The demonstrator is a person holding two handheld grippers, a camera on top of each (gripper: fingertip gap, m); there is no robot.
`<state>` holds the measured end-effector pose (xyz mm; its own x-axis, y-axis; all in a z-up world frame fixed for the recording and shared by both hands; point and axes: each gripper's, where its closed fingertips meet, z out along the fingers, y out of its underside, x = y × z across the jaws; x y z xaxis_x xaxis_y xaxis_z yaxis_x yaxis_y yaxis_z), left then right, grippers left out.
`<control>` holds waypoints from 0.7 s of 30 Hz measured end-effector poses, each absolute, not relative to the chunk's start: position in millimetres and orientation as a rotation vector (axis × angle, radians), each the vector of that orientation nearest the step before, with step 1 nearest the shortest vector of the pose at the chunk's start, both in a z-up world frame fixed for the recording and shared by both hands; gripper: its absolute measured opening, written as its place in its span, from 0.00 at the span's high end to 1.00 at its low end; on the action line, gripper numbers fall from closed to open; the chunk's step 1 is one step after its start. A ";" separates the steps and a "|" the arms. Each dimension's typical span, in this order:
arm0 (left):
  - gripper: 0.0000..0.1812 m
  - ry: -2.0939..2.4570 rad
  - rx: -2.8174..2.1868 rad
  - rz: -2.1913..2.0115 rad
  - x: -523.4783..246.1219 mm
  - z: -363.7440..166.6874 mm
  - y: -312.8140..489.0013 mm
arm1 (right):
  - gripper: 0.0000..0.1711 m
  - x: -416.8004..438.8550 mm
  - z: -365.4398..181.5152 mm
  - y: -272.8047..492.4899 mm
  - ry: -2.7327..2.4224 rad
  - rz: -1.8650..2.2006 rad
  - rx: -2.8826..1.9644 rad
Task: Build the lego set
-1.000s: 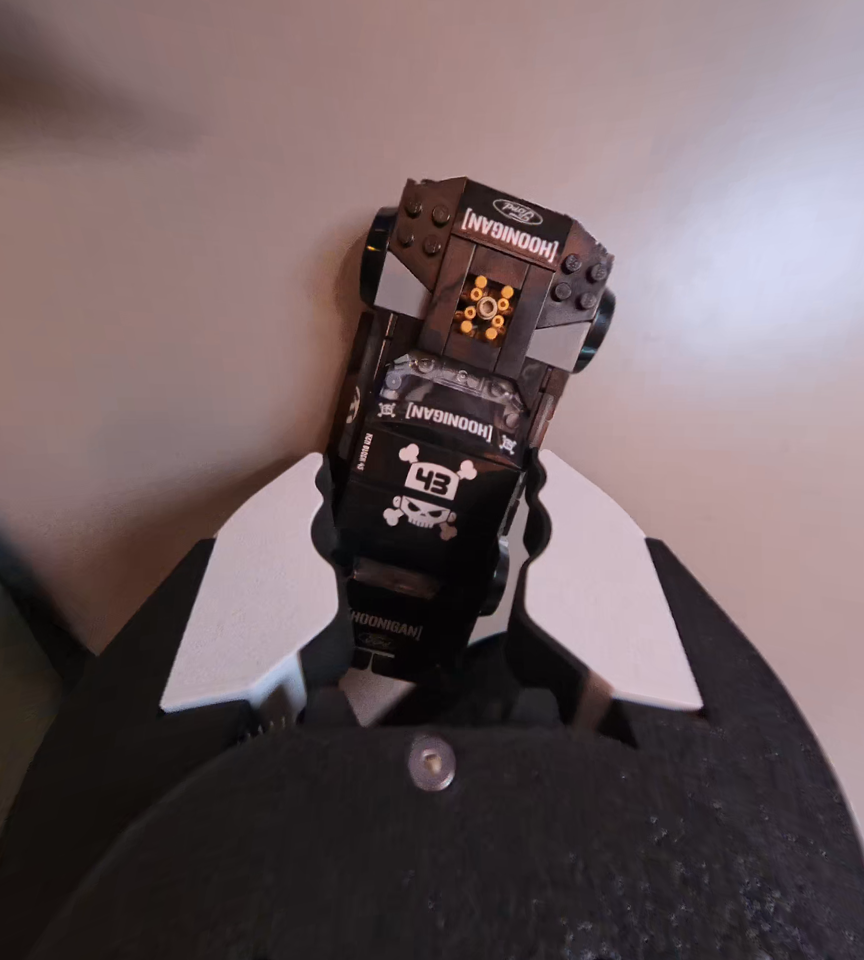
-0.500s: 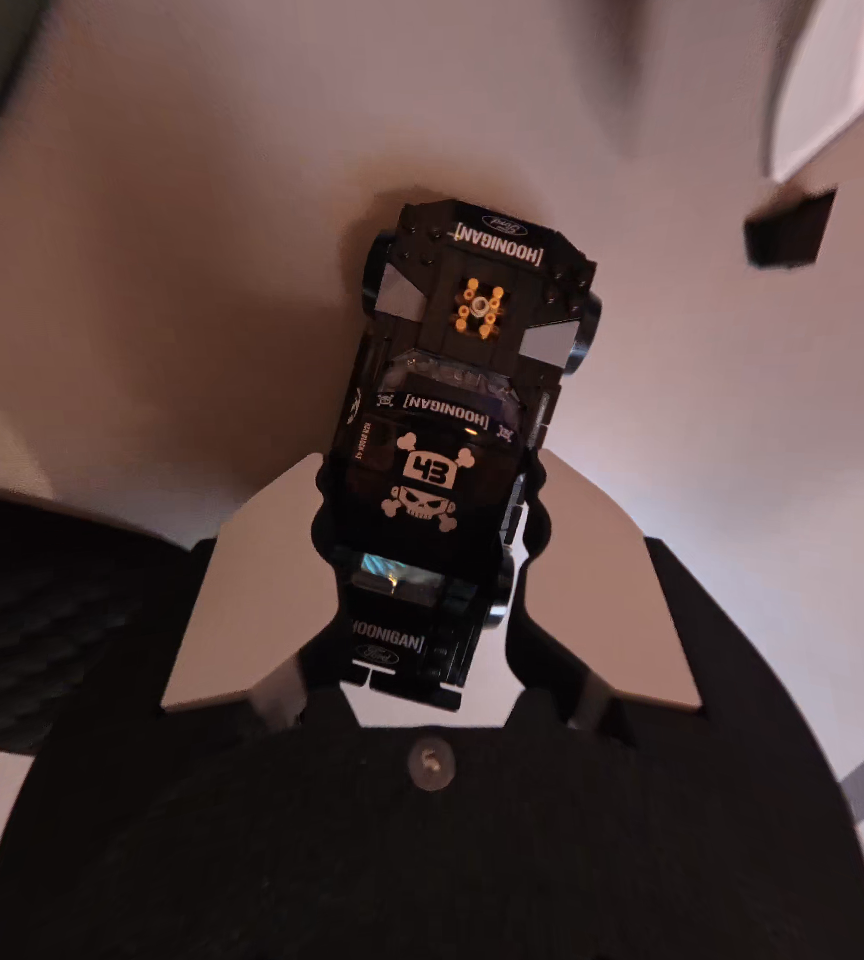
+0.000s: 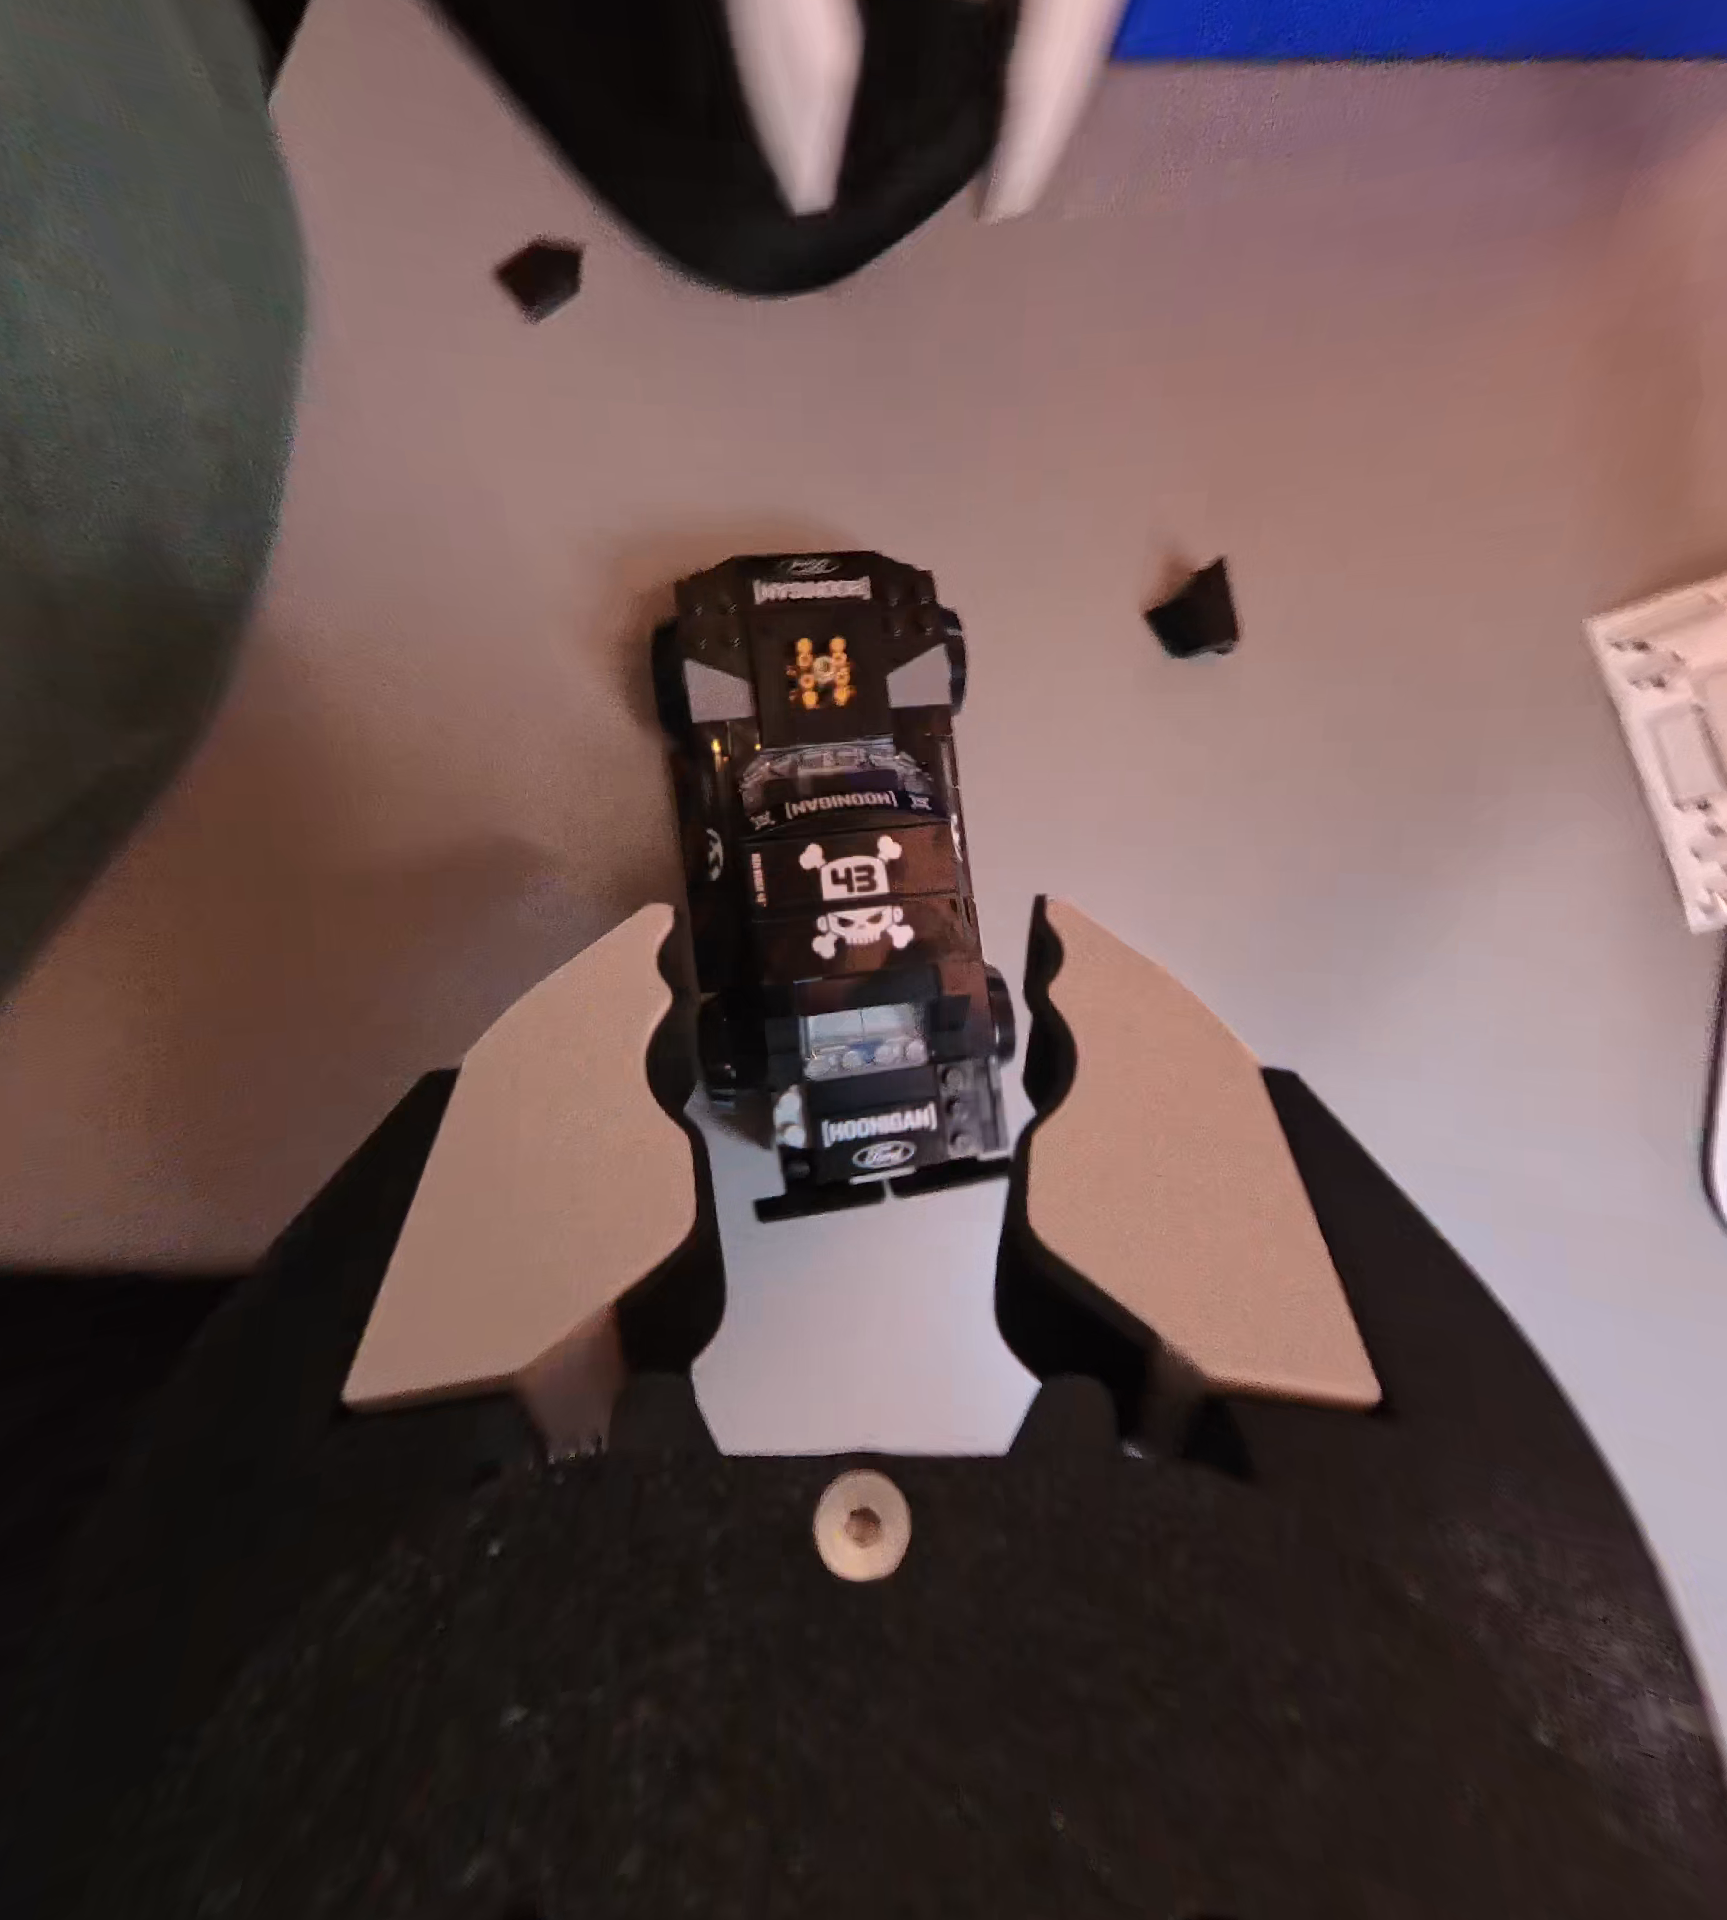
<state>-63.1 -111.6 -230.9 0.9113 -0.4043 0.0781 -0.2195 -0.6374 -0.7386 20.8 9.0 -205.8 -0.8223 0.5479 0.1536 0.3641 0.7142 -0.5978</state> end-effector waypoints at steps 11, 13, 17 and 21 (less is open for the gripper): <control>0.84 1.064 -2.448 -0.320 -6.3 -282.3 -178.2 | 0.70 72.9 -196.4 2.5 -2.141 0.907 -1.110; 0.86 1.123 -2.455 -0.289 -7.2 -285.5 -178.1 | 0.72 80.9 -198.9 1.9 -2.121 0.895 -1.138; 0.89 1.233 -2.431 -0.286 -1.7 -285.4 -179.3 | 0.74 91.9 -206.4 0.6 -2.115 0.873 -1.173; 0.91 1.244 -2.463 -0.321 0.3 -285.8 -178.3 | 0.76 90.8 -215.0 1.0 -2.108 0.880 -1.194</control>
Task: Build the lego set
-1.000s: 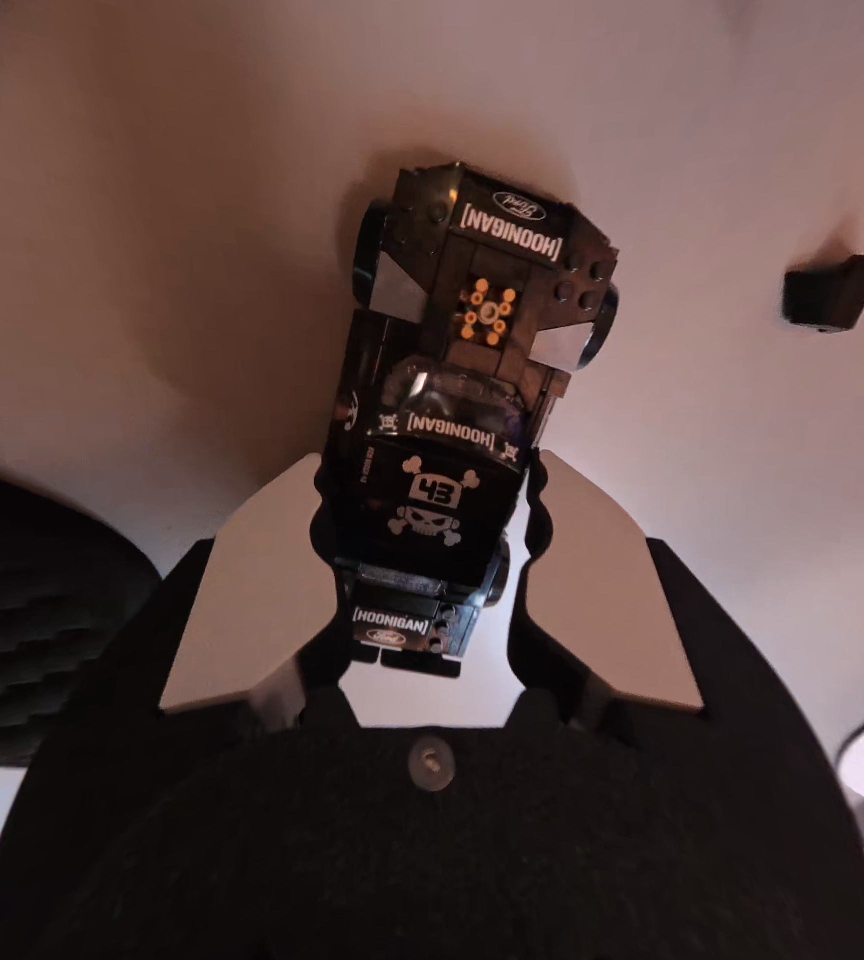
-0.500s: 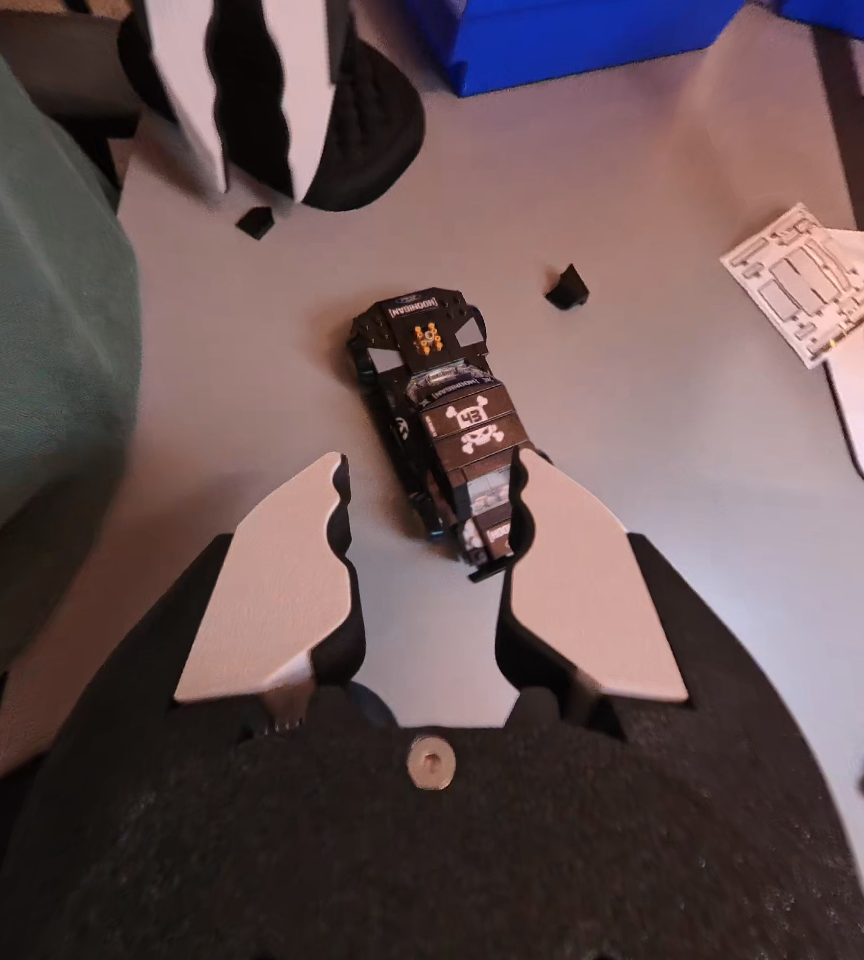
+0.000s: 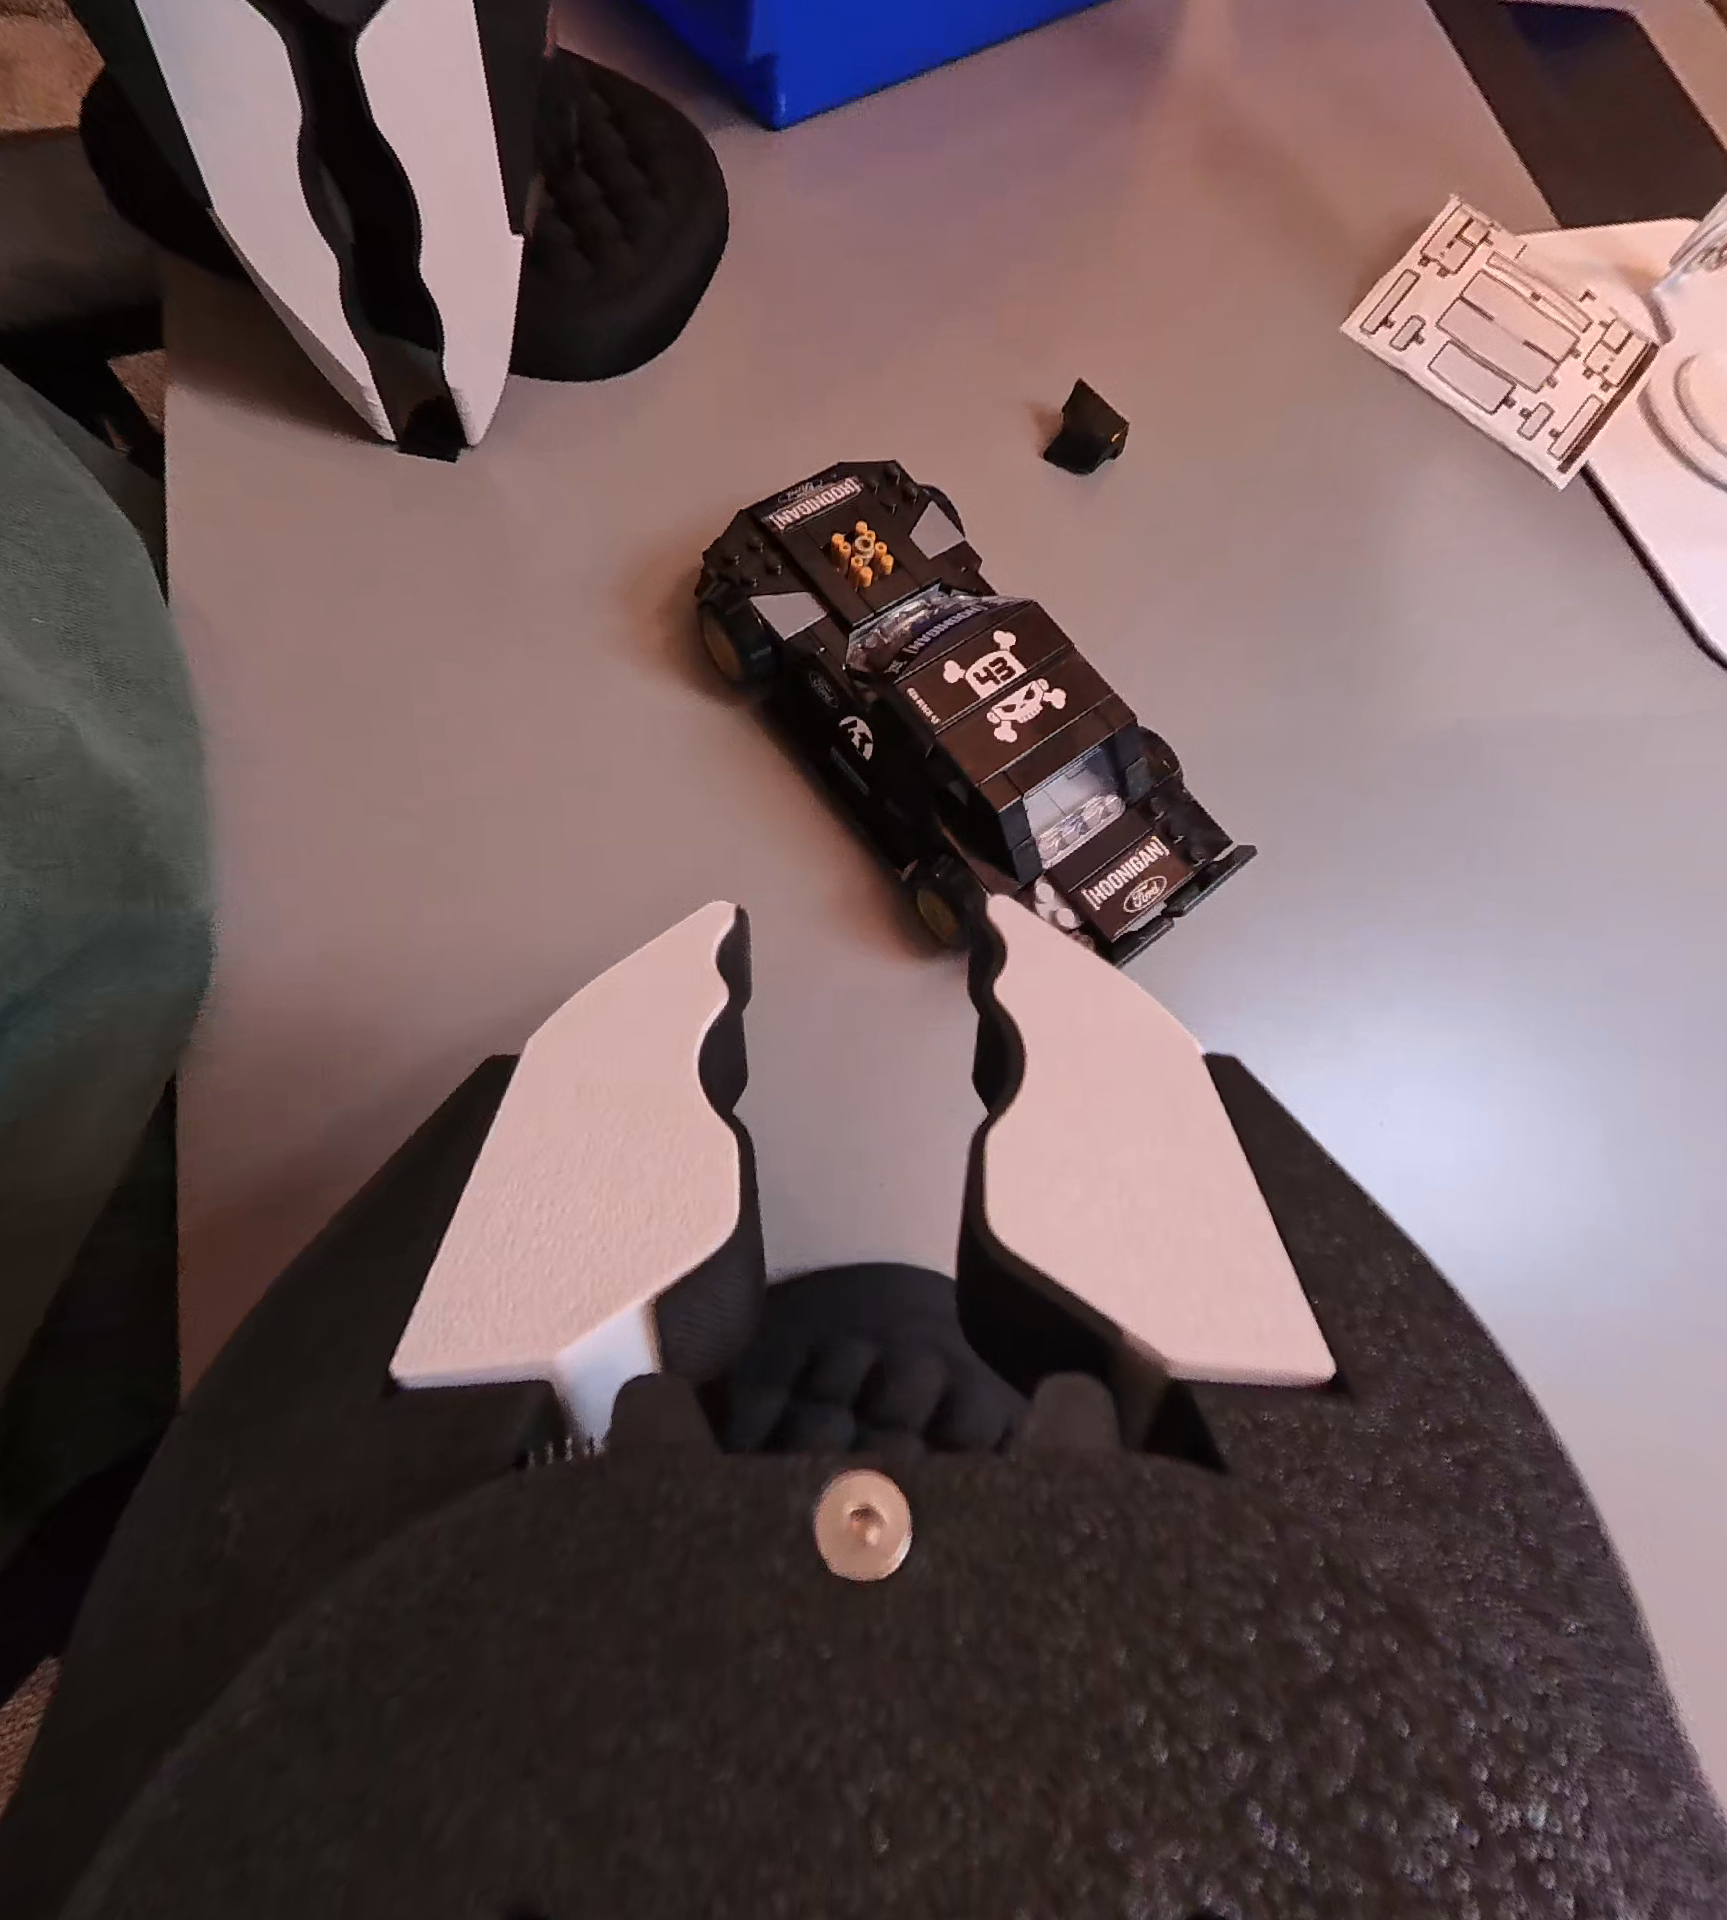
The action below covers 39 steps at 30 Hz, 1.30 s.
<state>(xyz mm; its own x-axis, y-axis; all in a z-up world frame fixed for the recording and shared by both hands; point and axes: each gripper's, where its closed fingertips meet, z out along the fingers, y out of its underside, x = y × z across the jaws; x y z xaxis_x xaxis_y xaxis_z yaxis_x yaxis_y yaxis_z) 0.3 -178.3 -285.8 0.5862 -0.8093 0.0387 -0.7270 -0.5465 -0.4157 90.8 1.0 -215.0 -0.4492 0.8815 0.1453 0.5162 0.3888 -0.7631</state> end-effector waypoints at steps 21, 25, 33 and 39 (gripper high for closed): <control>0.91 0.327 -2.438 -0.390 -8.2 -246.3 -38.5 | 0.80 17.7 -204.3 36.0 -1.930 1.065 -1.044; 0.91 0.342 -2.469 -0.371 -6.4 -248.6 -37.0 | 0.81 20.2 -207.2 34.7 -1.926 1.098 -1.042; 0.91 0.354 -2.487 -0.381 -4.7 -248.8 -36.2 | 0.81 24.6 -205.8 29.9 -1.938 1.102 -1.022; 0.90 0.337 -2.456 -0.390 -3.0 -245.9 -32.3 | 0.82 24.0 -207.2 25.0 -1.952 1.099 -1.017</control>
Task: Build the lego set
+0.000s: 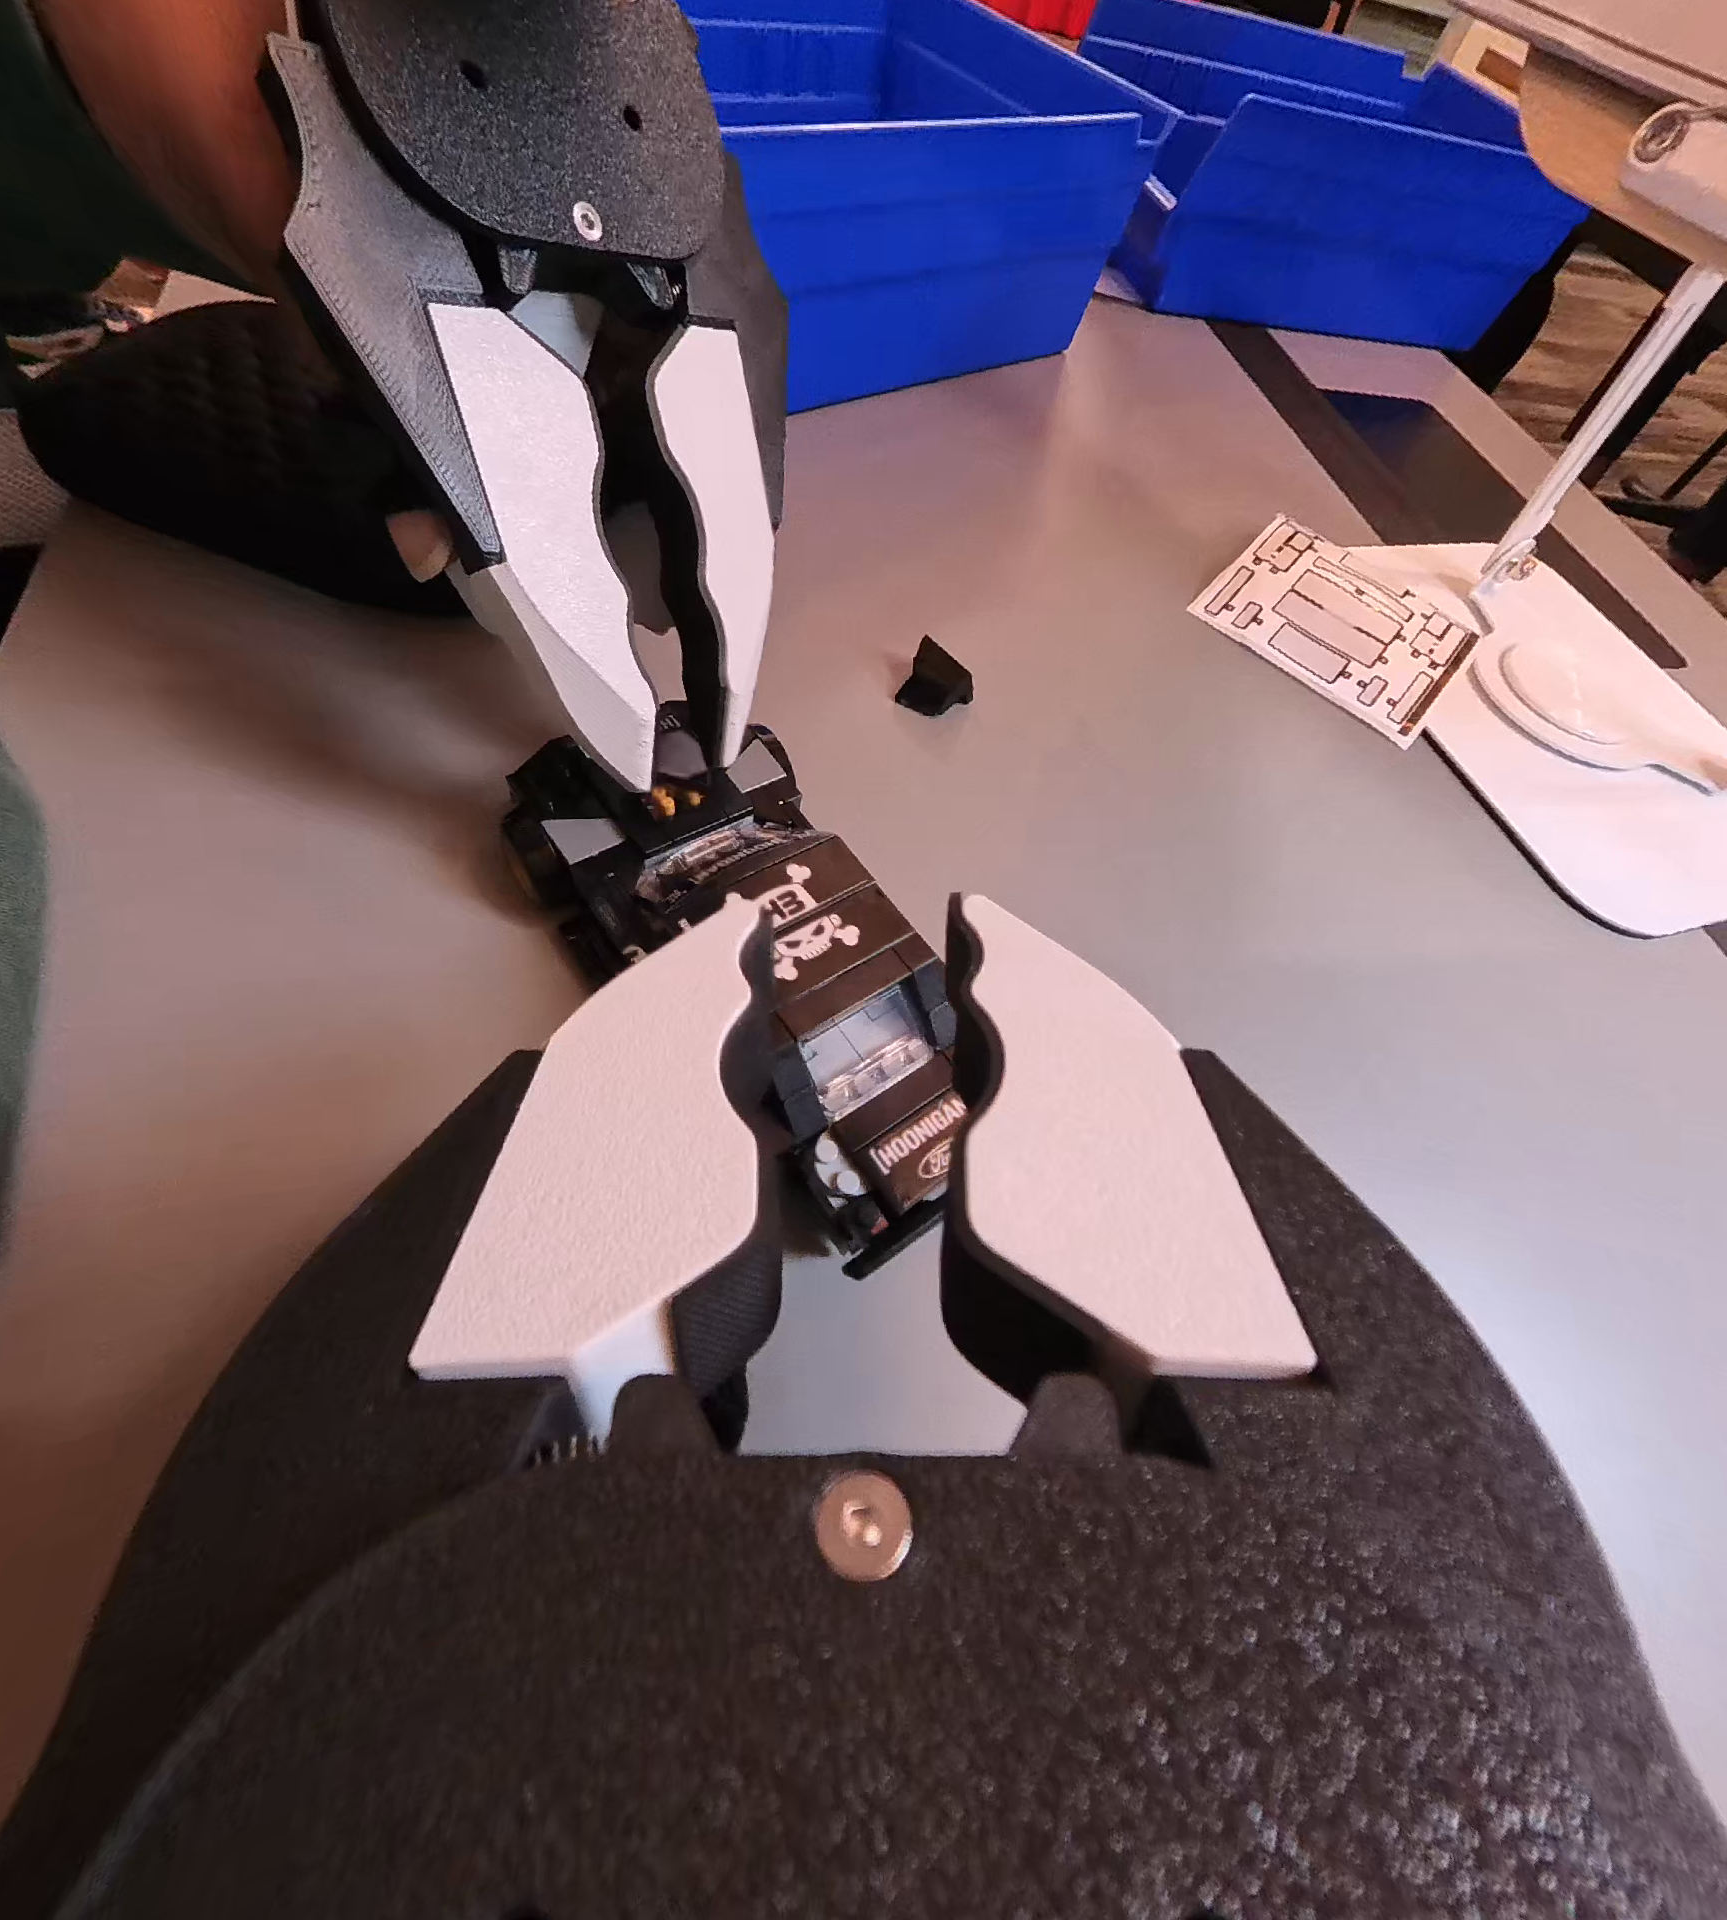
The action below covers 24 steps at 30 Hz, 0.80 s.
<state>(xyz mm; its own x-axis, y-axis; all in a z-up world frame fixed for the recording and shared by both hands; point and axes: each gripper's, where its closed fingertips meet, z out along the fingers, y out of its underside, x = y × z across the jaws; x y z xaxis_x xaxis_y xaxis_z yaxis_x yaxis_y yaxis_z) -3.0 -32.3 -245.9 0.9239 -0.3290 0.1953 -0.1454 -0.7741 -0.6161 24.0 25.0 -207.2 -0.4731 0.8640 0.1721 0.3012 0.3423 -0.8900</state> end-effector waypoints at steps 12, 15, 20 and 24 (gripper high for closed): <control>0.87 0.329 -2.410 -0.327 -35.8 -237.8 -37.9 | 0.82 22.5 -206.2 17.7 -1.972 1.096 -1.003; 0.87 0.235 -2.391 -0.416 -44.9 -238.0 -31.8 | 0.83 19.2 -204.9 19.4 -1.967 1.089 -1.012; 0.84 0.200 -2.409 -0.438 -35.0 -247.7 -18.1 | 0.84 15.5 -204.0 19.7 -1.962 1.066 -1.015; 0.85 0.180 -2.438 -0.455 -29.2 -254.2 -16.1 | 0.84 16.1 -205.7 19.6 -1.964 1.067 -1.026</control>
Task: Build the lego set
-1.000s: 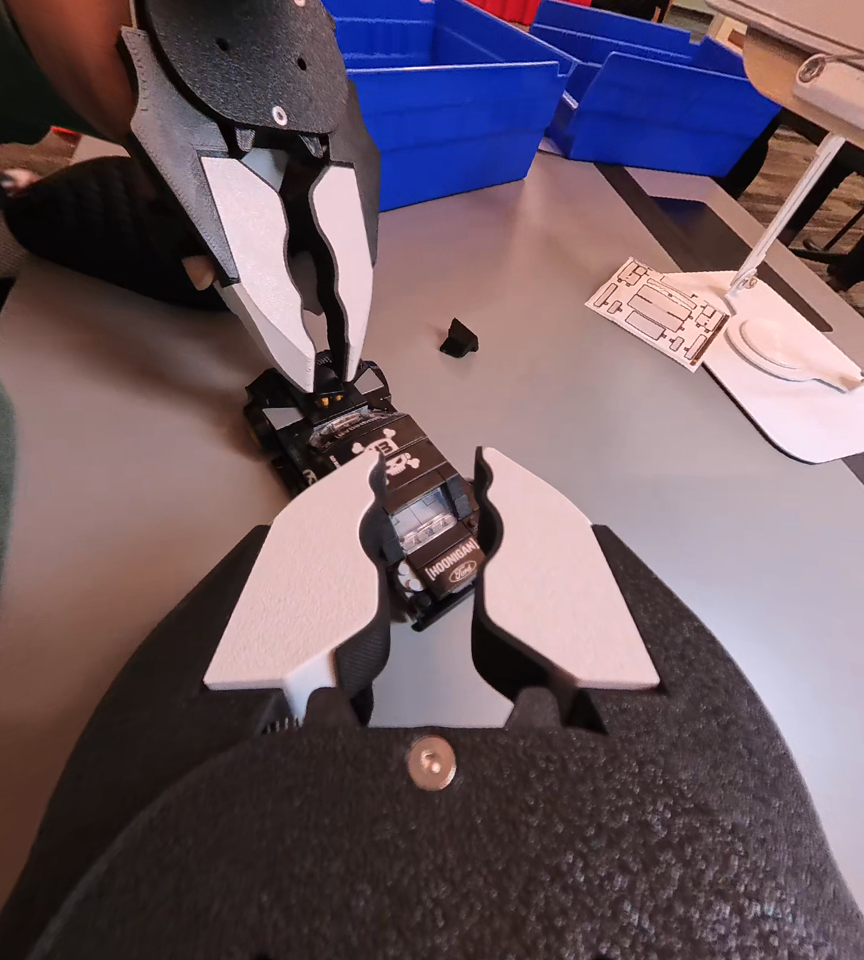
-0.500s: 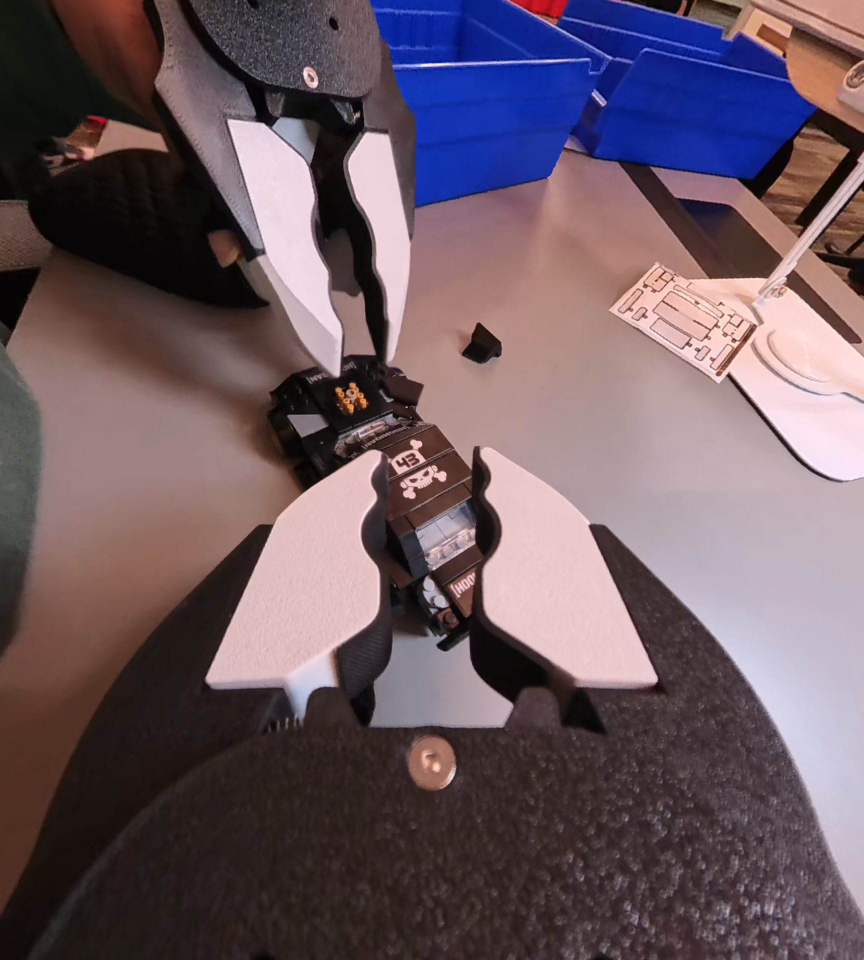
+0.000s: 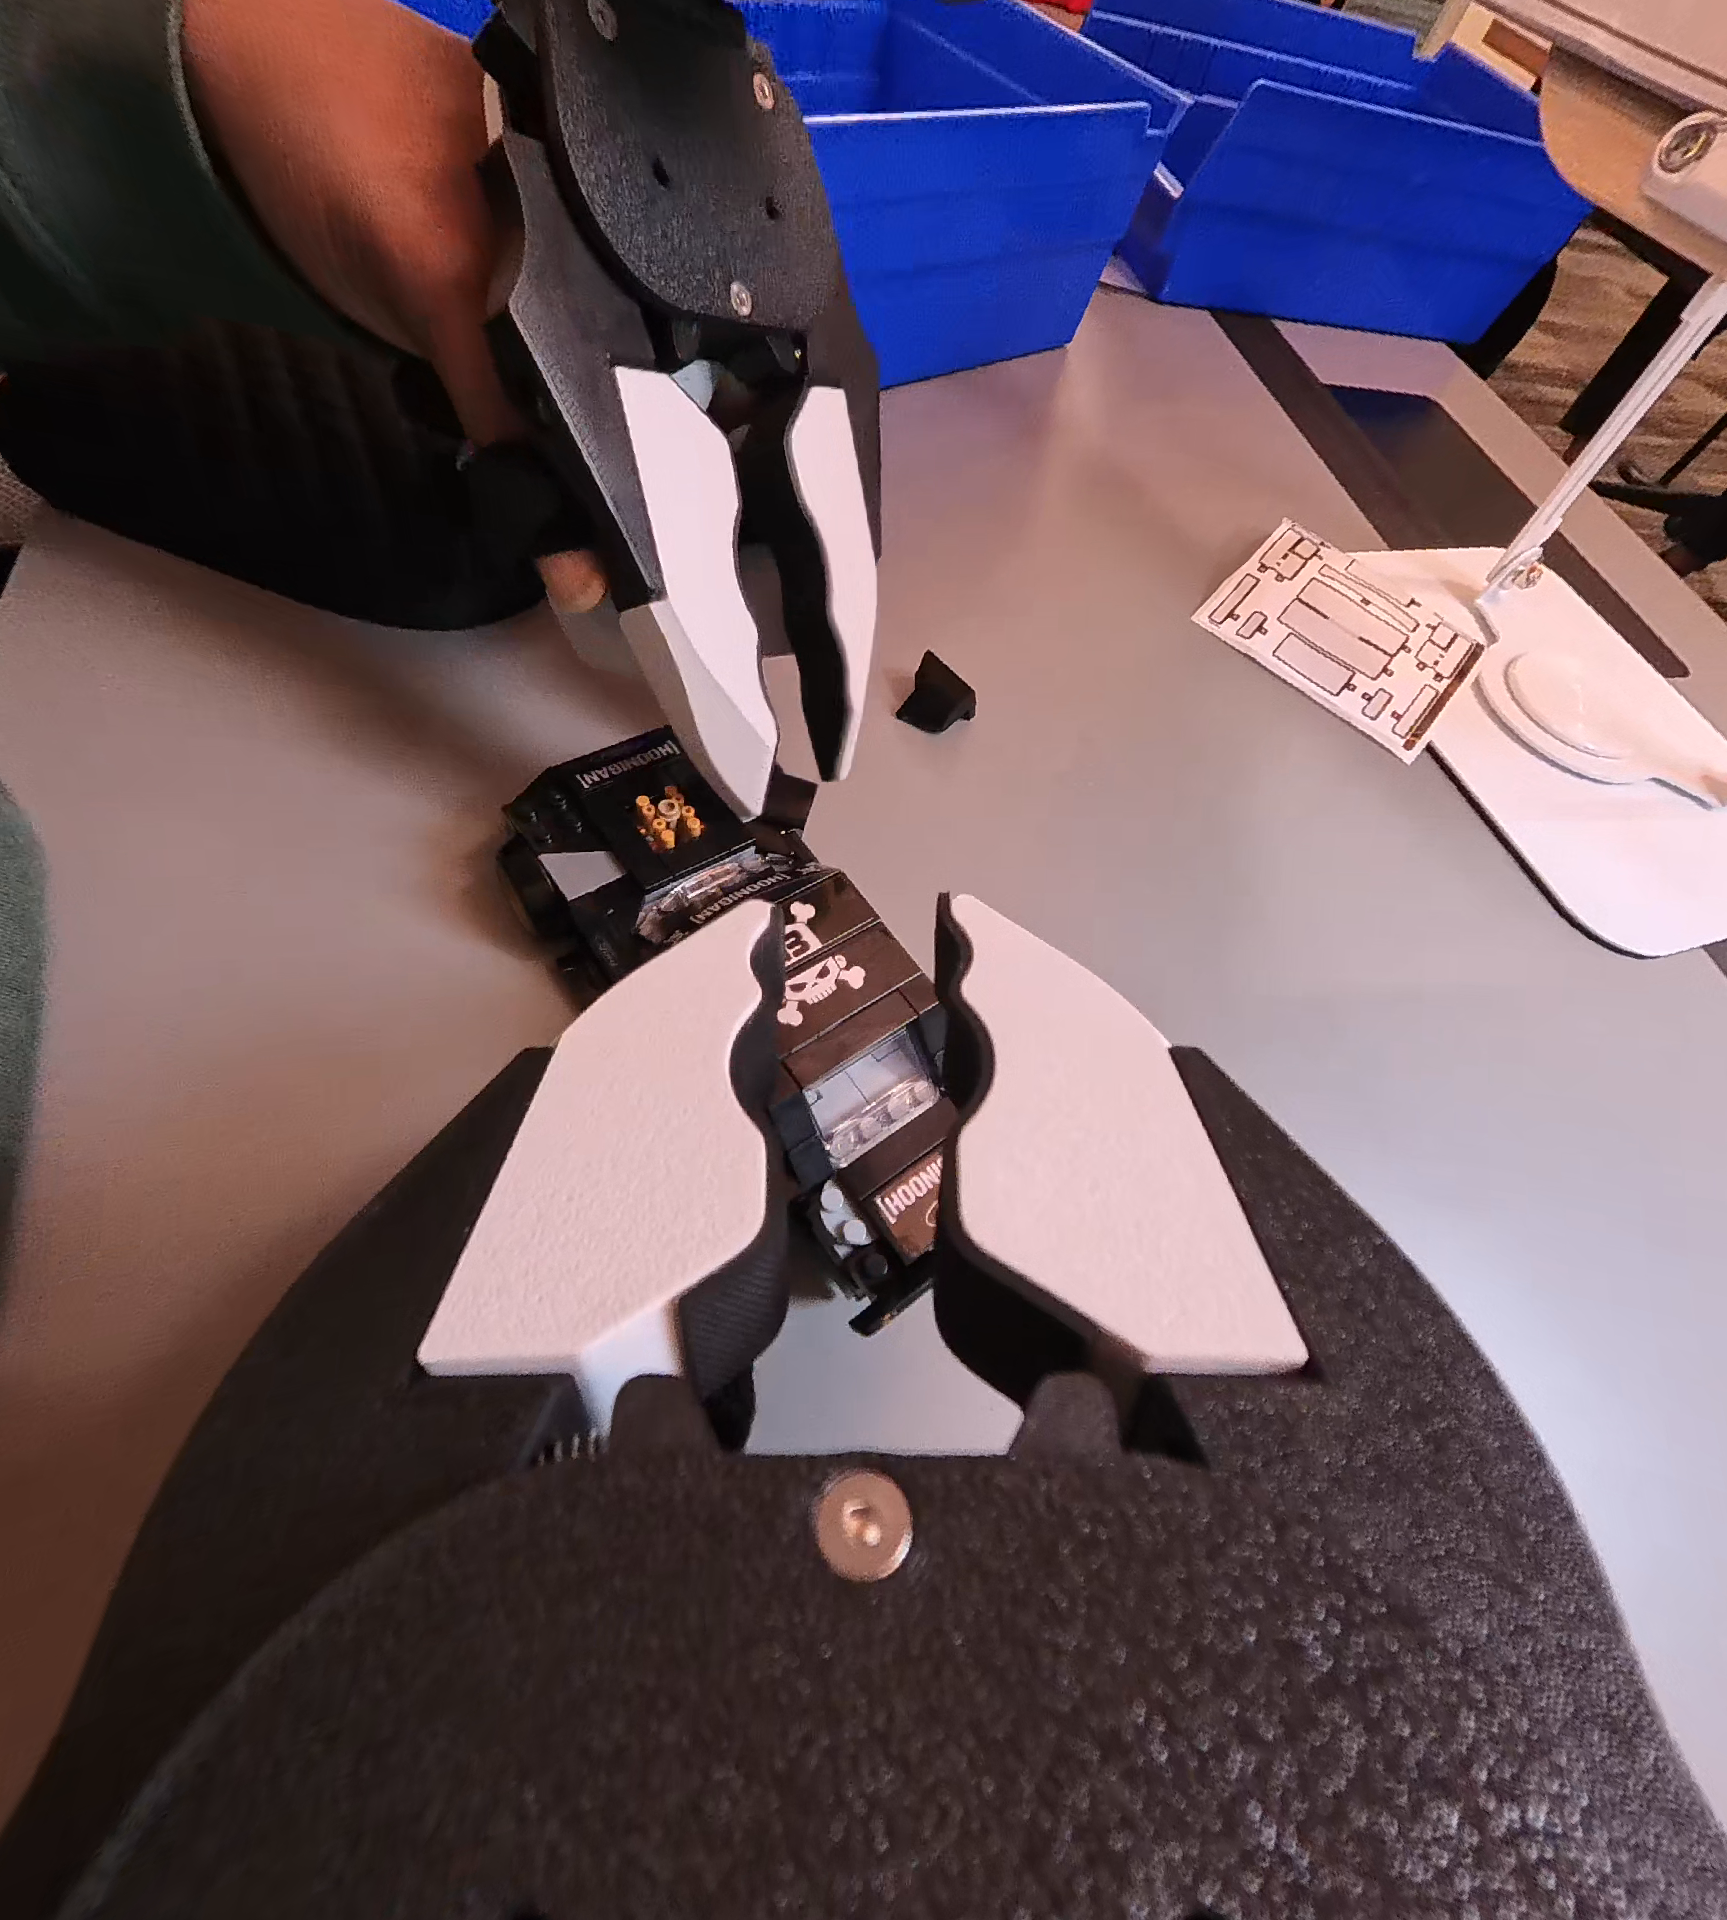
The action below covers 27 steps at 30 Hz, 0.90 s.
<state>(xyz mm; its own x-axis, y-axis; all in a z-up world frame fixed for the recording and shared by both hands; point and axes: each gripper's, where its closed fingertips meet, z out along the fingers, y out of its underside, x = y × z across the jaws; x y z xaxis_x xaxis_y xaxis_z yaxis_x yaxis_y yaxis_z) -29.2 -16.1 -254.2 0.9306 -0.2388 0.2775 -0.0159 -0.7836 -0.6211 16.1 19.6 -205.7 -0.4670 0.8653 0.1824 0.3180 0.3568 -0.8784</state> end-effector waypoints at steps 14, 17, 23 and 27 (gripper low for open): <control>0.96 0.261 -2.377 -0.434 -26.5 -249.9 -19.2 | 0.84 16.8 -211.4 19.6 -1.977 1.053 -1.039; 0.97 0.295 -2.372 -0.443 -28.6 -247.0 -21.6 | 0.85 17.1 -211.2 16.7 -1.986 1.056 -1.038; 0.98 0.324 -2.364 -0.489 -29.4 -244.8 -28.1 | 0.85 15.7 -209.7 12.8 -1.996 1.044 -1.030; 0.98 0.316 -2.343 -0.505 -30.6 -242.6 -29.5 | 0.85 13.5 -207.1 8.8 -2.004 1.042 -1.017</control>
